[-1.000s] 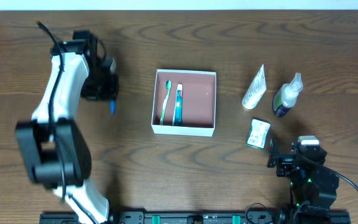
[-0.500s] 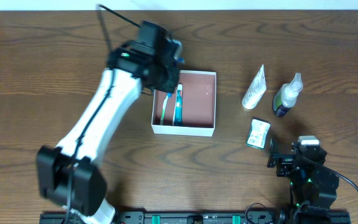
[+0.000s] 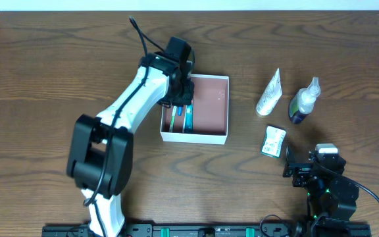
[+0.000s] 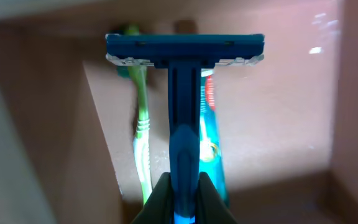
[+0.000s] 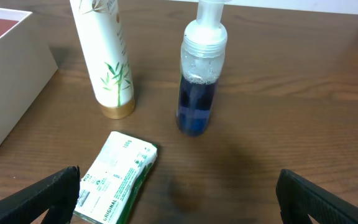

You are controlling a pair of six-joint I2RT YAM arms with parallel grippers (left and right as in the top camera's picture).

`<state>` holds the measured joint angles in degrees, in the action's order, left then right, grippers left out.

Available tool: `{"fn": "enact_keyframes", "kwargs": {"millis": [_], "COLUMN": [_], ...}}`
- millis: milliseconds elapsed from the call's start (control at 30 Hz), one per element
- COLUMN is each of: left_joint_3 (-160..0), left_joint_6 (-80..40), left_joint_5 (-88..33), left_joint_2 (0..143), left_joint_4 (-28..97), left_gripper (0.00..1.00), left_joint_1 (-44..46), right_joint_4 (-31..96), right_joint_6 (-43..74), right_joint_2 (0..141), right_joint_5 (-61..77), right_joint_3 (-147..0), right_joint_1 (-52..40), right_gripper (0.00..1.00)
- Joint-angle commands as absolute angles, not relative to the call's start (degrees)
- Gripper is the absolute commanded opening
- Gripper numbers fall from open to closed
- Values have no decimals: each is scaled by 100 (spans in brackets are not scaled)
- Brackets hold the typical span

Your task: Pack container

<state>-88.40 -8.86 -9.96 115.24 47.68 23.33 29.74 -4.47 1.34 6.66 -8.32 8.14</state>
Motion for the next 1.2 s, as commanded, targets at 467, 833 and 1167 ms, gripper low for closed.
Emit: {"fn": "enact_keyframes", "kwargs": {"millis": [467, 833, 1167], "left_joint_3": [-8899, -8982, -8980], "left_joint_6": [-1260, -1212, -1214], "left_joint_5": [-982, 355, 886], "left_joint_2": [10857, 8254, 6482], "left_joint_4": [5107, 6484, 7835], "left_gripper": [38, 43, 98], "left_joint_1": [2294, 1168, -502], "right_joint_4": [2978, 2978, 2978], "right_joint_6": [-521, -521, -521], "right_joint_2": [113, 113, 113], "right_joint_5": [690, 690, 690], "right_joint_3": [-819, -819, -819], "right_joint_1": [851, 851, 851], "right_gripper": [99, 99, 99]}}
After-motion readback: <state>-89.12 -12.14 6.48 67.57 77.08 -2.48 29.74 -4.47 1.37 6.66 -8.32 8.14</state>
